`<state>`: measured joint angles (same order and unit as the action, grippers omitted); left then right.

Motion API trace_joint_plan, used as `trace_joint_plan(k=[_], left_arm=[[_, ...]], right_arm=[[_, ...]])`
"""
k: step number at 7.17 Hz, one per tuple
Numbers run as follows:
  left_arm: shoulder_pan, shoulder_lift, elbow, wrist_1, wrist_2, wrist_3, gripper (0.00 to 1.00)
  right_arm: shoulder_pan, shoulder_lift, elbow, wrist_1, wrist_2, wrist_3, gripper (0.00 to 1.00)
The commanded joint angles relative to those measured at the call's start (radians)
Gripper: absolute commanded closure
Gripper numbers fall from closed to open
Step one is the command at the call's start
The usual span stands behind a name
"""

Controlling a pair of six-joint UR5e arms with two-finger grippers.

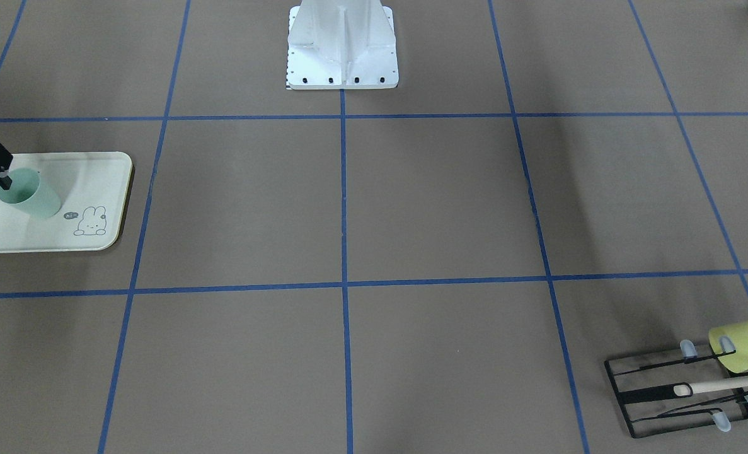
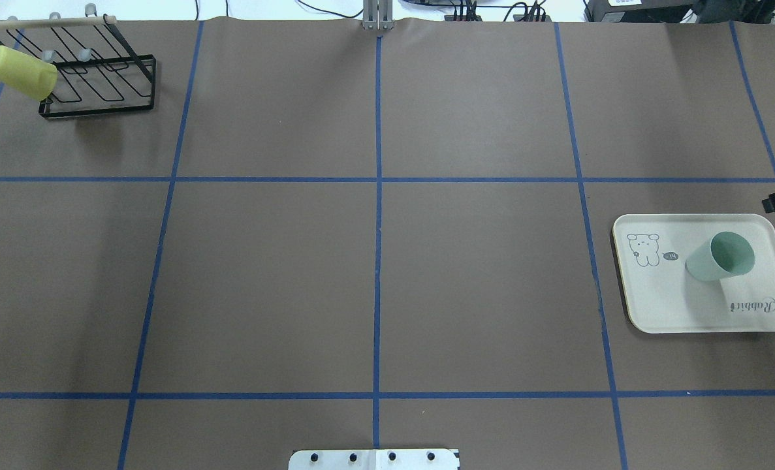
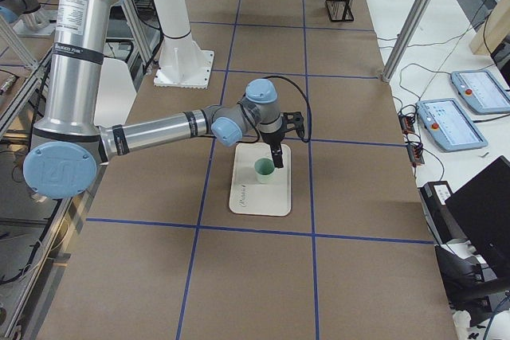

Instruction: Left arm grabs green cup and hands to right arm on tray

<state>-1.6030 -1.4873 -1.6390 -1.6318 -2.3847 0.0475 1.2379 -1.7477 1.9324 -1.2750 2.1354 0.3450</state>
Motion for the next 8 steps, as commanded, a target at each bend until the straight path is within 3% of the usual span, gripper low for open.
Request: trace_joint_plan(k=[1, 2, 8], left_arm=[[0.000, -0.001, 0.002, 0.000, 0.001, 0.000, 0.00], [0.000, -0.002, -0.013, -0.002, -0.005, 0.000, 0.00], [-0.002, 0.005, -0.010, -0.006, -0.005, 0.000, 0.00]], right_arm=[[0.205, 0.005, -0.022, -0.198, 0.085, -0.304, 0.00], [0.303, -0.078, -0.106, -0.192, 0.049, -0.361, 0.00], [0.321, -0.088, -0.162, -0.193, 0.063, -0.350, 0.00]])
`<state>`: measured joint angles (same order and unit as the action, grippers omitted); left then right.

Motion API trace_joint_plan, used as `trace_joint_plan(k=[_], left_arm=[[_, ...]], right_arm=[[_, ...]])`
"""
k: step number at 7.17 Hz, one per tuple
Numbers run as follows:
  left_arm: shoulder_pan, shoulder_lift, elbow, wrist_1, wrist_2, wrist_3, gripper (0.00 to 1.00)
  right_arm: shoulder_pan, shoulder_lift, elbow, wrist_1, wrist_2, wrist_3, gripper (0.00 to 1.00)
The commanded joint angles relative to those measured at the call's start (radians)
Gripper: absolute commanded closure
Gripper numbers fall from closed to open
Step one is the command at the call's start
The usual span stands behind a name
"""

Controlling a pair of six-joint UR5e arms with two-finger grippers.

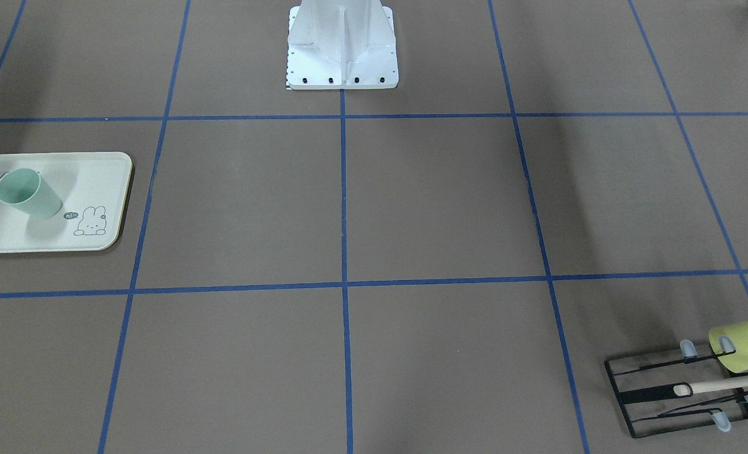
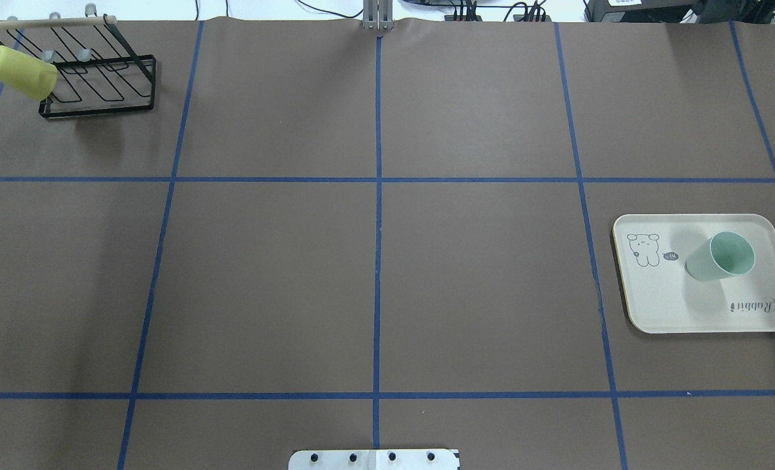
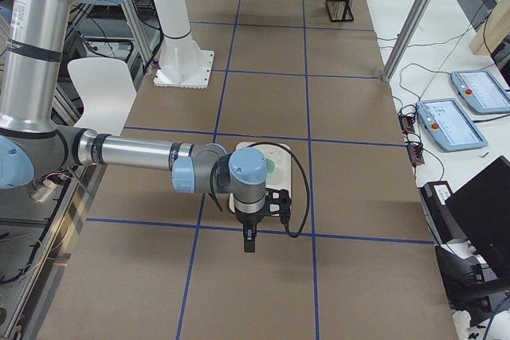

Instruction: Left arm grabs green cup and hands to right arm on tray

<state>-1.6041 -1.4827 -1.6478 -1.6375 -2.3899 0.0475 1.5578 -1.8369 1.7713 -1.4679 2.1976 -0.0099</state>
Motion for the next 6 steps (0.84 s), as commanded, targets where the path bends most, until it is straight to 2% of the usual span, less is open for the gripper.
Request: trace_joint_plan(k=[1, 6], left_arm=[[0.000, 0.001, -0.001, 0.001, 0.000, -0.001, 0.00], [0.001, 0.028, -0.026, -0.001, 0.002, 0.006, 0.00]], right_arm=[[0.001, 0.001, 0.000, 0.000, -0.001, 0.007, 0.00], [0.001, 0.007, 0.000, 0.001, 0.001, 0.007, 0.00]])
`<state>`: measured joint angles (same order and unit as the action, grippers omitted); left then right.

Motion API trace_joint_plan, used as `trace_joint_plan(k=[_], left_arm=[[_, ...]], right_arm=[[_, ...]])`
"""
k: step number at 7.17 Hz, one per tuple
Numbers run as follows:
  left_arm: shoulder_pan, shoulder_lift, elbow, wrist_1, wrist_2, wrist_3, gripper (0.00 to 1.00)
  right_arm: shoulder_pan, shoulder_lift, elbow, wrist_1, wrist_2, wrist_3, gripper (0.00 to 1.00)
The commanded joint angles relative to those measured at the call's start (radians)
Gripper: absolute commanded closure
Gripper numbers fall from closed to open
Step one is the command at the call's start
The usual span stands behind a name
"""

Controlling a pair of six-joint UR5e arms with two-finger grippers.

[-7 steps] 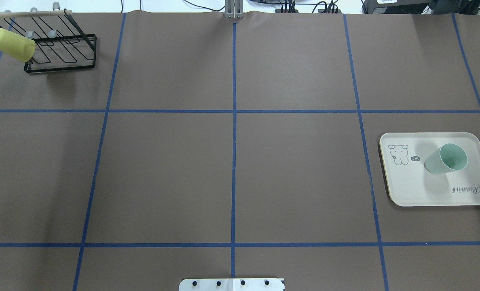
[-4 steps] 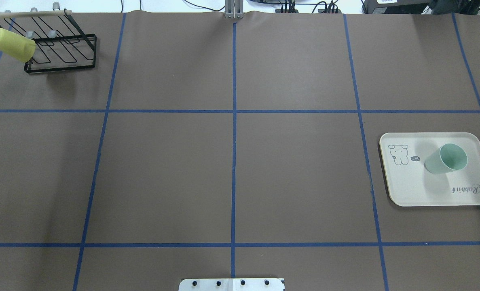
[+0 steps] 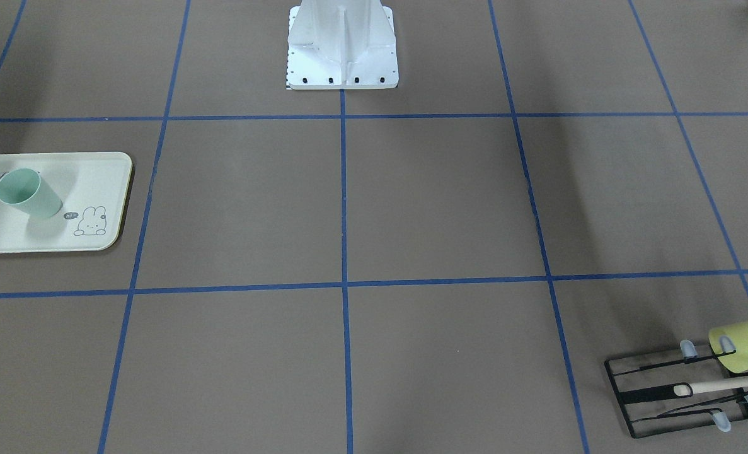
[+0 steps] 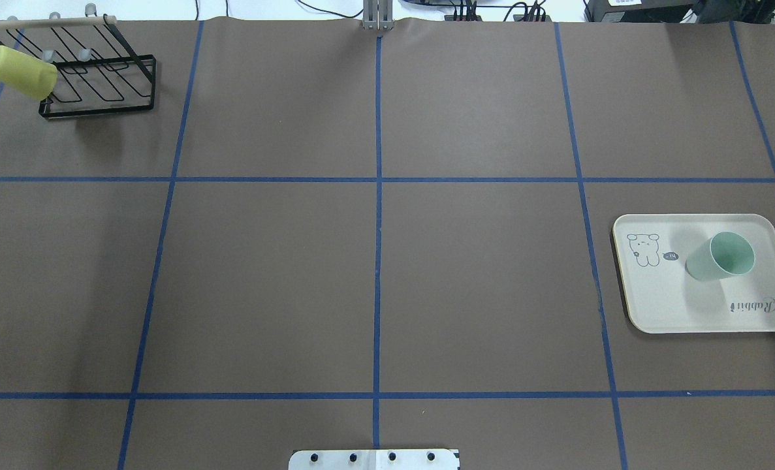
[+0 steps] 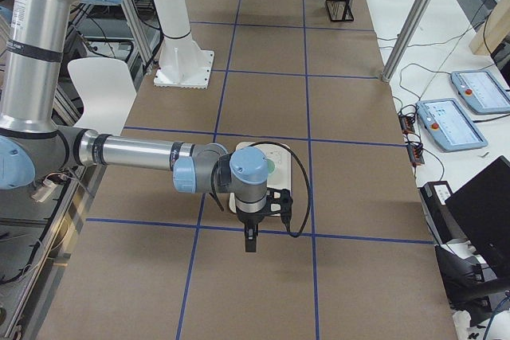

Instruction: Left arm grabs green cup and hands to right arm on tray

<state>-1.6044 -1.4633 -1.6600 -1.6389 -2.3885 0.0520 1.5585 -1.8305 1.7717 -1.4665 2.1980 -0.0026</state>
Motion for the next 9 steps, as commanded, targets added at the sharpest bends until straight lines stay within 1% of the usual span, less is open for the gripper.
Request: trace_joint_plan(k=[1, 9], left_arm=[[0.001, 0.011, -0.014, 0.001, 0.000, 0.000, 0.00], [0.001, 0.012, -0.014, -0.002, 0.000, 0.002, 0.00]], right_arm=[[0.000, -0.003, -0.002, 0.000, 0.002, 0.000, 0.00], [0.000, -0.004, -0.017, -0.002, 0.002, -0.002, 0.00]])
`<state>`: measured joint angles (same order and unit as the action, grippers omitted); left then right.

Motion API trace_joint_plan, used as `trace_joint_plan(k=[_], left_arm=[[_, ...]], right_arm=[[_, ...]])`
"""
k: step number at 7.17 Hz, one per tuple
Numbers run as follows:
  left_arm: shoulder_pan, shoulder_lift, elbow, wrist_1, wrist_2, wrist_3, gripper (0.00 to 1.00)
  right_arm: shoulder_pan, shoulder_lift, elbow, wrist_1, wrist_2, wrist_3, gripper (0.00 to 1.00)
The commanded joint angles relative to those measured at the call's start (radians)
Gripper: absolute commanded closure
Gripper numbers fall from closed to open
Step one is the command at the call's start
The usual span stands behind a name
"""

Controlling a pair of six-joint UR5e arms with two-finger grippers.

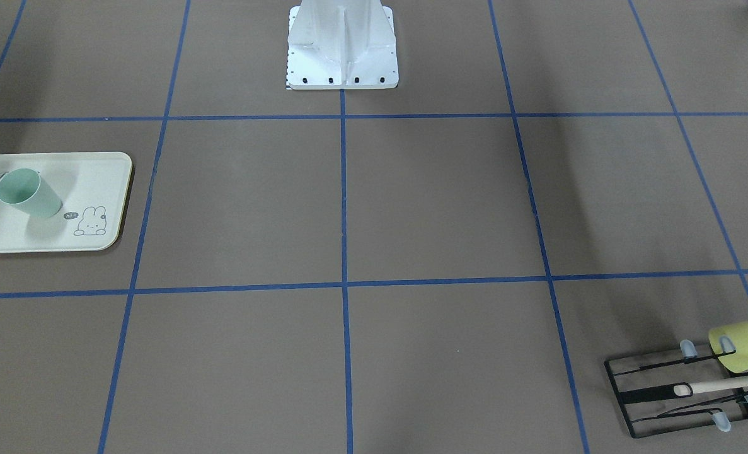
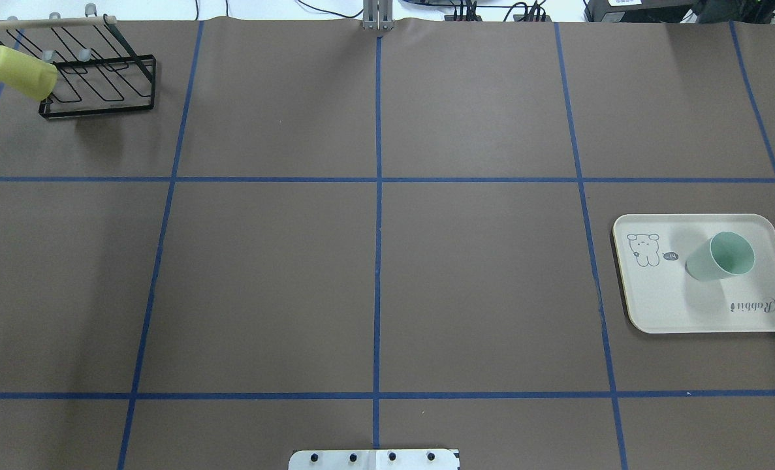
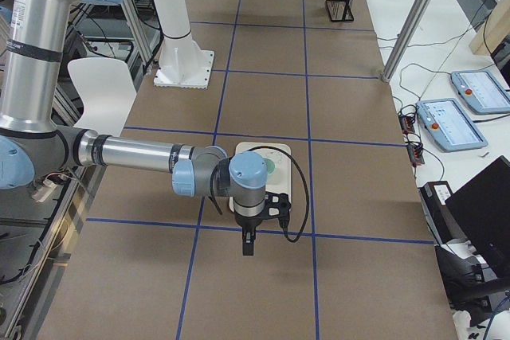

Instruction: Left arm grabs green cup and hands to right arm on tray

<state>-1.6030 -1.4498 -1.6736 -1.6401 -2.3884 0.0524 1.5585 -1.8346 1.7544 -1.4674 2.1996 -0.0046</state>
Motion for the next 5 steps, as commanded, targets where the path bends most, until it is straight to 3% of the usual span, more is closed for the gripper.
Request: trace_joint_plan(k=[1, 5], left_arm=[[0.000, -0.001, 0.000, -0.001, 0.000, 0.001, 0.00], [0.000, -0.001, 0.000, -0.001, 0.000, 0.001, 0.00]], right_arm=[[-0.001, 0.000, 0.000, -0.001, 0.000, 0.000, 0.00], [-0.002, 0.002, 0.000, 0.001, 0.006, 0.000, 0.00]])
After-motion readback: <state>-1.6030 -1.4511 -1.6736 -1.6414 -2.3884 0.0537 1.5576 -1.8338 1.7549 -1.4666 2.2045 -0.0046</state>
